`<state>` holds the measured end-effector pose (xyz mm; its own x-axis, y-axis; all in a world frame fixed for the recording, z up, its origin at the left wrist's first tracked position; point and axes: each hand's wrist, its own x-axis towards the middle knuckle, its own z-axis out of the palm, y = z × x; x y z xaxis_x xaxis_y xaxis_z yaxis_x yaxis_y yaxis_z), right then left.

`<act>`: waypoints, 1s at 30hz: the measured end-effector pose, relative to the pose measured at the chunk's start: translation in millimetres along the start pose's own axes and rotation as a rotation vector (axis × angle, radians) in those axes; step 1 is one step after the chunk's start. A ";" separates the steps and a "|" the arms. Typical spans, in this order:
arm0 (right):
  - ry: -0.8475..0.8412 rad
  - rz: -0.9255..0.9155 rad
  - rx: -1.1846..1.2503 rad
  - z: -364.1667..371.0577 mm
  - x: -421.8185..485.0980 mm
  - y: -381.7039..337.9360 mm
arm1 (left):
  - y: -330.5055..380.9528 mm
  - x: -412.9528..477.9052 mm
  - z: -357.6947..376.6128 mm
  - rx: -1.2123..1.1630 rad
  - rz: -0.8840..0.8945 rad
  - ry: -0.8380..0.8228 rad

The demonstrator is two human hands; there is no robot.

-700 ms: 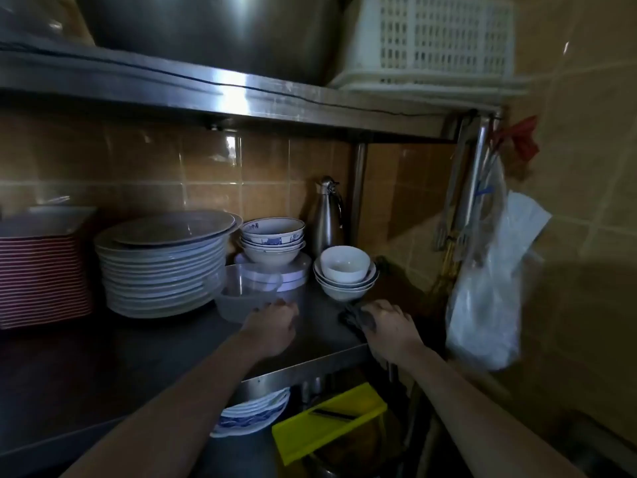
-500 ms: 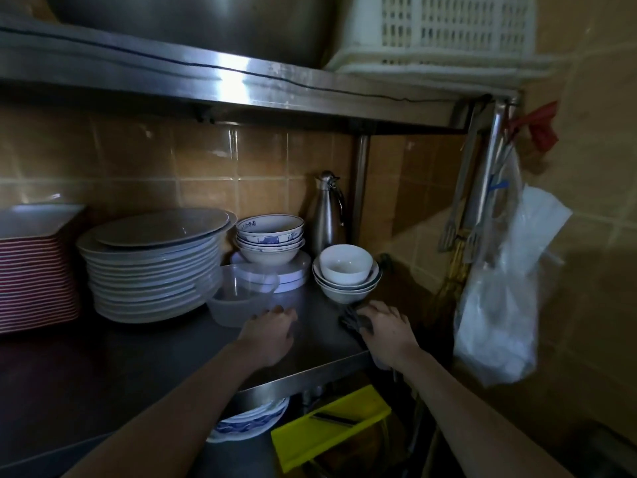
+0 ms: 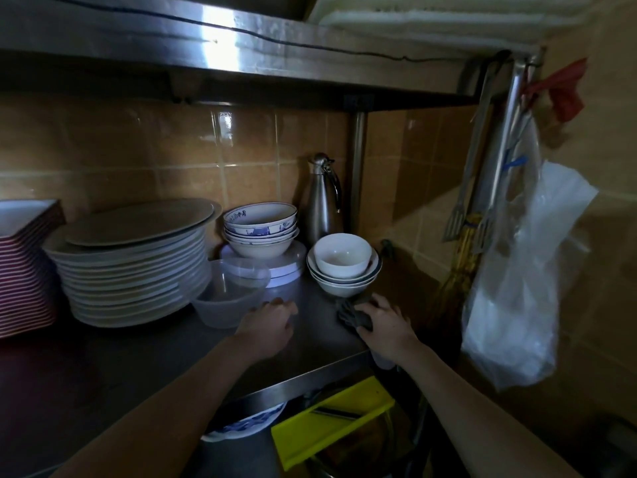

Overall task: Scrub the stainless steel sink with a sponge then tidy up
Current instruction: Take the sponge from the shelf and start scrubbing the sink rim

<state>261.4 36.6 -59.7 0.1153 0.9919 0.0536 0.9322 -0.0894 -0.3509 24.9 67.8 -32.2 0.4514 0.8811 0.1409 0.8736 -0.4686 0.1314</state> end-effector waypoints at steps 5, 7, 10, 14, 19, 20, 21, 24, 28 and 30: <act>-0.003 -0.016 -0.010 2.9 0.8 3.4 | 0.4 -1.7 5.0 -0.017 0.000 -0.028; 0.006 -0.021 -0.034 1.8 0.4 2.5 | 0.5 -4.2 5.9 -0.022 0.003 -0.024; 0.045 -0.020 -0.076 2.2 -3.4 -0.2 | -2.2 -9.0 3.6 -0.019 0.004 -0.010; 0.097 -0.027 -0.100 4.4 -12.2 0.1 | -6.6 -18.6 -1.8 -0.029 -0.001 0.010; 0.120 -0.039 -0.024 0.7 -28.3 1.8 | -5.3 -34.3 -6.7 -0.018 0.021 0.011; 0.127 -0.041 -0.003 -0.1 -32.4 1.7 | -4.4 -37.4 -7.9 -0.019 0.021 0.012; 0.133 -0.040 0.018 -0.9 -36.6 1.3 | -3.6 -40.6 -9.2 -0.019 0.021 0.017; 0.140 -0.038 0.076 -2.8 -49.2 0.4 | -1.2 -51.0 -14.1 -0.011 0.019 0.043; 0.158 -0.031 0.156 -3.8 -68.8 -0.2 | 1.6 -67.8 -18.9 -0.011 0.021 0.075; 0.166 -0.025 0.174 -3.3 -80.0 -0.8 | 2.9 -77.1 -19.8 -0.001 0.020 0.084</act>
<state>252.6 -43.0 -60.7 0.1612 0.9638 0.2124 0.8639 -0.0338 -0.5026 -10.9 -2.8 -23.3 0.4522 0.8630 0.2254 0.8643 -0.4863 0.1283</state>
